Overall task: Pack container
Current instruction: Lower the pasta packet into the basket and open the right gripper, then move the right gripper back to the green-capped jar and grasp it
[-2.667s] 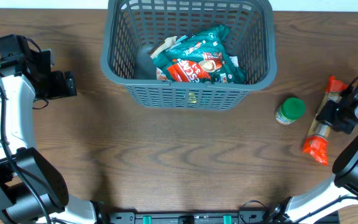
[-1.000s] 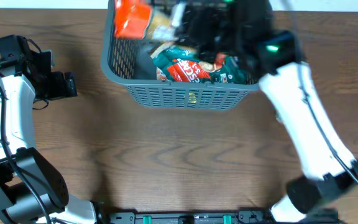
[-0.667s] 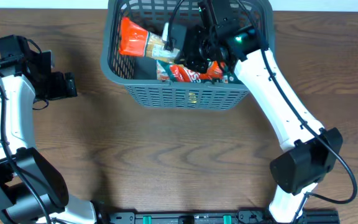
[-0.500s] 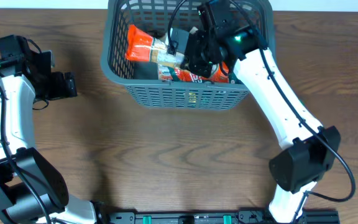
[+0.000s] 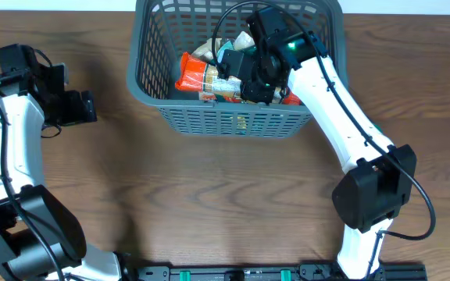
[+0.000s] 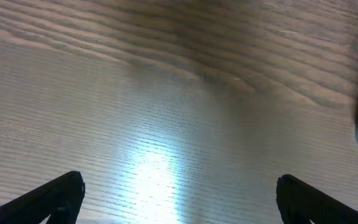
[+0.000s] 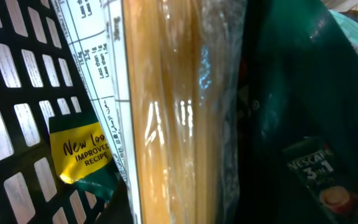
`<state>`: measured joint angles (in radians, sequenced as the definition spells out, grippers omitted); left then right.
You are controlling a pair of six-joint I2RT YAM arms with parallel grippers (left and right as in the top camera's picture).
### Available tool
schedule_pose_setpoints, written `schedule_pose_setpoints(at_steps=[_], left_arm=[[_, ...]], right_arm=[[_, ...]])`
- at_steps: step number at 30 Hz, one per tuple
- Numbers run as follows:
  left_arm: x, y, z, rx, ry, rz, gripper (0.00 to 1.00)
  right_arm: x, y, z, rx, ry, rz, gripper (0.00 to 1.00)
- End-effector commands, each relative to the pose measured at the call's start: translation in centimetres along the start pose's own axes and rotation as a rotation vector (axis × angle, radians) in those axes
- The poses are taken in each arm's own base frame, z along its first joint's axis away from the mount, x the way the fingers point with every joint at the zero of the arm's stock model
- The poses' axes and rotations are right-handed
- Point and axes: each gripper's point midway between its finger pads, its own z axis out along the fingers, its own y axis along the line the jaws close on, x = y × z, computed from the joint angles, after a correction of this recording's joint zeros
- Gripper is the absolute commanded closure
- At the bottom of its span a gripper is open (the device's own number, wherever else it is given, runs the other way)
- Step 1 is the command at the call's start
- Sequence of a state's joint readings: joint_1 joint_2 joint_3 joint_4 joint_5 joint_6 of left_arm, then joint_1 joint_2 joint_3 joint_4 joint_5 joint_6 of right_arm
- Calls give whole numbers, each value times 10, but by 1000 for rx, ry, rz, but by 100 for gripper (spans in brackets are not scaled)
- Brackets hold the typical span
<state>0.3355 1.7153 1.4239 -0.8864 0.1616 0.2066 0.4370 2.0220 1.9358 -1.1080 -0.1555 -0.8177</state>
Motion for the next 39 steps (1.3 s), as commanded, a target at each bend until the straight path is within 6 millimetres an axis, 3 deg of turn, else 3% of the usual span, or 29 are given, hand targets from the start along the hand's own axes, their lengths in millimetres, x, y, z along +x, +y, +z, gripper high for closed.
schedule_pose_setpoints(at_steps=[1, 3, 5, 11, 15, 18, 20, 22, 24, 26, 30, 37, 38, 39], left_arm=[[0, -2, 0, 12, 3, 6, 1], [0, -3, 0, 12, 4, 6, 1], [0, -3, 0, 12, 4, 6, 1], [0, -3, 0, 12, 4, 6, 1], [0, -2, 0, 12, 3, 6, 1], [0, -2, 0, 12, 3, 6, 1], [0, -2, 0, 12, 3, 6, 1], [0, -2, 0, 12, 3, 6, 1], [0, -2, 0, 12, 3, 7, 1], [0, -2, 0, 12, 2, 7, 1], [-1, -2, 0, 12, 0, 7, 1], [-1, -2, 0, 12, 0, 7, 1], [-1, -2, 0, 12, 0, 7, 1], [-1, -2, 0, 12, 0, 7, 2]], right_arm=[[-11, -8, -18, 38, -49, -19, 87], [-11, -8, -18, 38, -50, -14, 61], [-11, -8, -18, 38, -50, -11, 52], [-13, -10, -18, 43, -55, -17, 42], [-34, -28, -29, 129, -137, -34, 36], [-64, -51, -59, 245, -252, -14, 35], [-86, -68, -93, 326, -353, 43, 35], [-98, -81, -123, 380, -434, 117, 35], [-98, -99, -152, 448, -479, 239, 36], [-79, -125, -179, 555, -481, 440, 36], [0, -157, -214, 727, -399, 872, 35], [138, -145, -238, 725, -226, 1401, 30], [153, -141, -241, 716, -206, 1444, 23], [164, -137, -244, 705, -192, 1479, 7]])
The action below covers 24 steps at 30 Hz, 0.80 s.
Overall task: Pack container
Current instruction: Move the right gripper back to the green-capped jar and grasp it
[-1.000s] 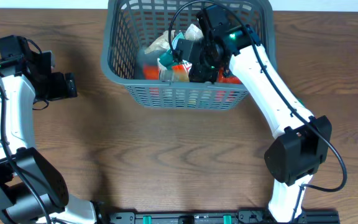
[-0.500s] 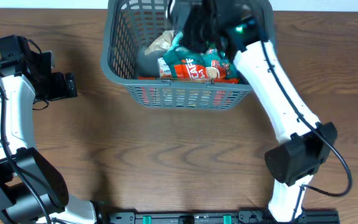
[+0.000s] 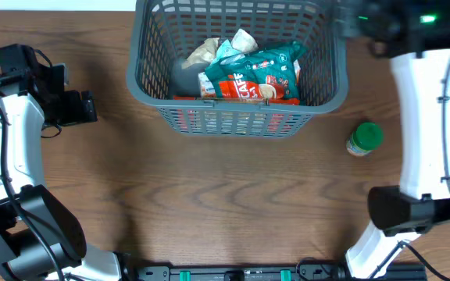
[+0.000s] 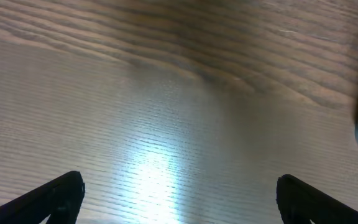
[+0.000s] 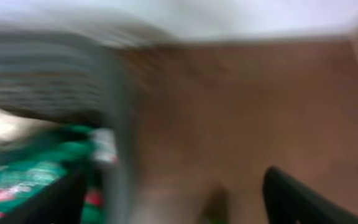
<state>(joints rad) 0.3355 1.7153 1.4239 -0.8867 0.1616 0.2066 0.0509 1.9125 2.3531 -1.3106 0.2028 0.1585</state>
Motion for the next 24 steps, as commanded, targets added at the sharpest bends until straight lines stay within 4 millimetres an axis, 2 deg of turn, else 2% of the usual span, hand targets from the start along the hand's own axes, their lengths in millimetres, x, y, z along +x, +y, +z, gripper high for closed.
schedule_pose_setpoints(at_steps=[1, 4, 9, 13, 17, 19, 24], left_arm=[[-1, -2, 0, 12, 0, 7, 1], [-1, -2, 0, 12, 0, 7, 1], [-1, -2, 0, 12, 0, 7, 1], [-1, -2, 0, 12, 0, 7, 1], [0, -2, 0, 12, 3, 6, 1], [0, -2, 0, 12, 3, 6, 1], [0, -3, 0, 12, 4, 6, 1]], right_arm=[[6, -41, -21, 35, 13, 231, 1], [29, -67, -28, 42, 102, 282, 1], [83, -100, -40, 116, 321, 331, 1], [101, -81, -38, -17, 396, 312, 1], [129, -81, -31, 29, 484, 319, 1], [140, -85, -20, 63, 519, 305, 1], [168, -85, 23, 83, 581, 302, 1]])
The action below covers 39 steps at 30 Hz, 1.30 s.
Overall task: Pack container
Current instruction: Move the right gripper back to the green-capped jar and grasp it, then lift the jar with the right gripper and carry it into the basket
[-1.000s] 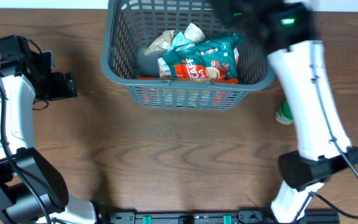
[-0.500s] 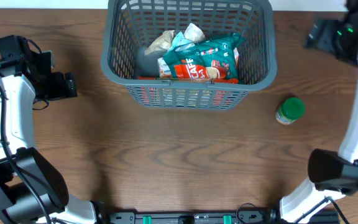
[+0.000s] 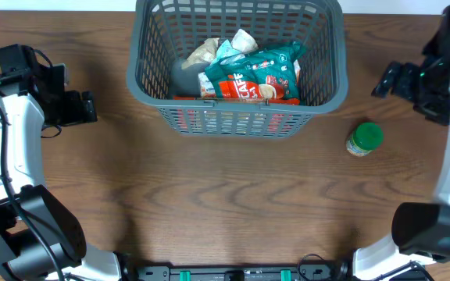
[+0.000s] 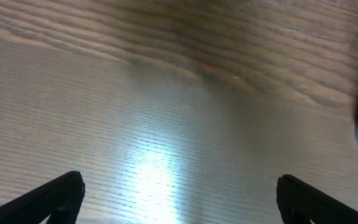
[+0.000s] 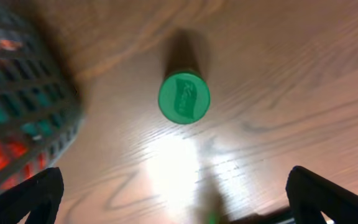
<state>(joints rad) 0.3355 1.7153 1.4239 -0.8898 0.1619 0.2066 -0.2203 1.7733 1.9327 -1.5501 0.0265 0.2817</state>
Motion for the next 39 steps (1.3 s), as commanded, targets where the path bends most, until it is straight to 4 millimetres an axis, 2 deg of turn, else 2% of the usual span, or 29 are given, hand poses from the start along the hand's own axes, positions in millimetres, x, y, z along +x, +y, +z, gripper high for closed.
schedule_pose_setpoints(at_steps=[1, 12, 23, 30, 37, 39], left_arm=[[-1, -2, 0, 11, 1, 6, 1], [0, -2, 0, 12, 4, 6, 1], [0, -2, 0, 12, 5, 6, 1], [1, -3, 0, 12, 8, 6, 1], [1, -3, 0, 12, 9, 6, 1], [1, -3, 0, 12, 9, 6, 1]], right_arm=[[8, -1, 31, 27, 42, 3, 1], [17, -3, 123, 41, 40, 29, 1], [29, -10, 186, 48, -25, 32, 1], [39, -12, 206, 44, -40, 32, 1], [41, -13, 211, 42, -46, 32, 1], [40, -12, 211, 41, -49, 32, 5]])
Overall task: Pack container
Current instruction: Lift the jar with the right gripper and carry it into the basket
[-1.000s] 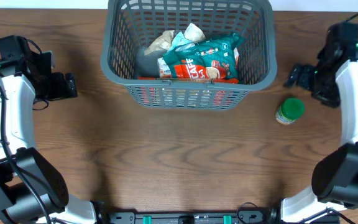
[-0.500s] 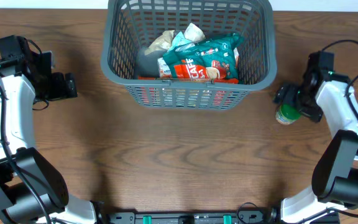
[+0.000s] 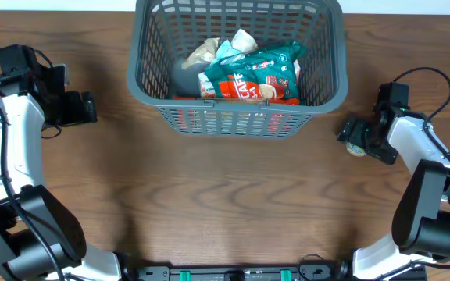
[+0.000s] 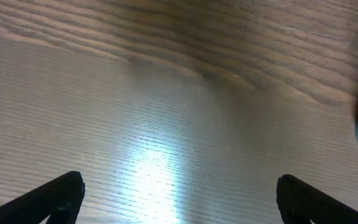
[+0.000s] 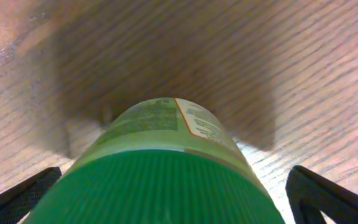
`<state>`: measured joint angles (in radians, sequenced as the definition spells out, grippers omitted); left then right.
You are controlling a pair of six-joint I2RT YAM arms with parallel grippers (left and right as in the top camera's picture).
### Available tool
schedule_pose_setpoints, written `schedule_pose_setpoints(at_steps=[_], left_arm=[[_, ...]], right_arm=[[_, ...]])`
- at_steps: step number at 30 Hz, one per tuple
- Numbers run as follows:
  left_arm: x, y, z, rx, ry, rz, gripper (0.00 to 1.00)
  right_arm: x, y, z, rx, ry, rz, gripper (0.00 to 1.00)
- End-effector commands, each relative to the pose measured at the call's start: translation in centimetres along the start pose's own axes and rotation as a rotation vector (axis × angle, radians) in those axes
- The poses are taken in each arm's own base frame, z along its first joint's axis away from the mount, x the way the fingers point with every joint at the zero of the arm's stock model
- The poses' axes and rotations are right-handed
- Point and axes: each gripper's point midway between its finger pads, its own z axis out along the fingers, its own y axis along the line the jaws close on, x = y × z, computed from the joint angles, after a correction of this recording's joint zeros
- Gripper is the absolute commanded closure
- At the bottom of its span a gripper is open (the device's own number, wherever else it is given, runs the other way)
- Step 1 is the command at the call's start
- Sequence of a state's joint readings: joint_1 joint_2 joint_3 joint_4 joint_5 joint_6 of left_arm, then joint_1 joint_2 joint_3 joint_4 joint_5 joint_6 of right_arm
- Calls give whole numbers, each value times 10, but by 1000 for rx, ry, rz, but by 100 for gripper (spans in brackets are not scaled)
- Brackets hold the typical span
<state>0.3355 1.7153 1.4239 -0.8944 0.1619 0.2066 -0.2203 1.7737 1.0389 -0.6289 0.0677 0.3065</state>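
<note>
A grey mesh basket (image 3: 142,86) stands at the back middle with a green coffee bag (image 3: 253,74) and other packets inside. To its right, a jar with a green lid (image 5: 166,186) stands upright on the table; in the overhead view the jar (image 3: 355,145) is mostly covered by the arm. My right gripper (image 3: 363,139) is down at the jar, open, one finger on each side of the lid (image 5: 179,199); the right finger (image 5: 319,190) stands apart from it. My left gripper (image 3: 80,108) is open over bare wood at the far left, nothing between its fingers (image 4: 179,196).
The basket's right wall (image 3: 339,74) lies a short way left of the jar. The table's right edge is close behind the right arm. Wood tabletop (image 3: 225,203) stretches across the front.
My right gripper was high above the table, up and to the right of the jar, looking down on its lid. Now it is low, with its open fingers on either side of the jar. The left arm is unmoved.
My right gripper was deep in the basket among the packets. Then it was out of the basket at the back right, the green coffee bag lying on top inside and the jar showing on the table. It then hung over the jar, and now straddles it.
</note>
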Motion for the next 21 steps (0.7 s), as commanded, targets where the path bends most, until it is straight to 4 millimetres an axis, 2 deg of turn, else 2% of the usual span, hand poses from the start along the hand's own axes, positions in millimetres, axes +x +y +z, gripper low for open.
schedule_pose_setpoints(at_steps=[1, 4, 11, 15, 19, 21], left_arm=[[0, -2, 0, 12, 4, 6, 1], [0, -2, 0, 12, 4, 6, 1], [0, -2, 0, 12, 4, 6, 2], [0, -2, 0, 12, 4, 6, 1], [0, -2, 0, 12, 4, 6, 1], [0, -2, 0, 12, 4, 6, 1]], right_arm=[[-1, 1, -1, 8, -13, 6, 9], [-2, 1, -1, 8, -16, 6, 22], [-3, 2, -1, 5, -22, 6, 33], [-3, 2, -1, 6, -21, 3, 43], [-3, 2, -1, 6, -21, 3, 66], [-3, 2, -1, 5, -23, 4, 82]])
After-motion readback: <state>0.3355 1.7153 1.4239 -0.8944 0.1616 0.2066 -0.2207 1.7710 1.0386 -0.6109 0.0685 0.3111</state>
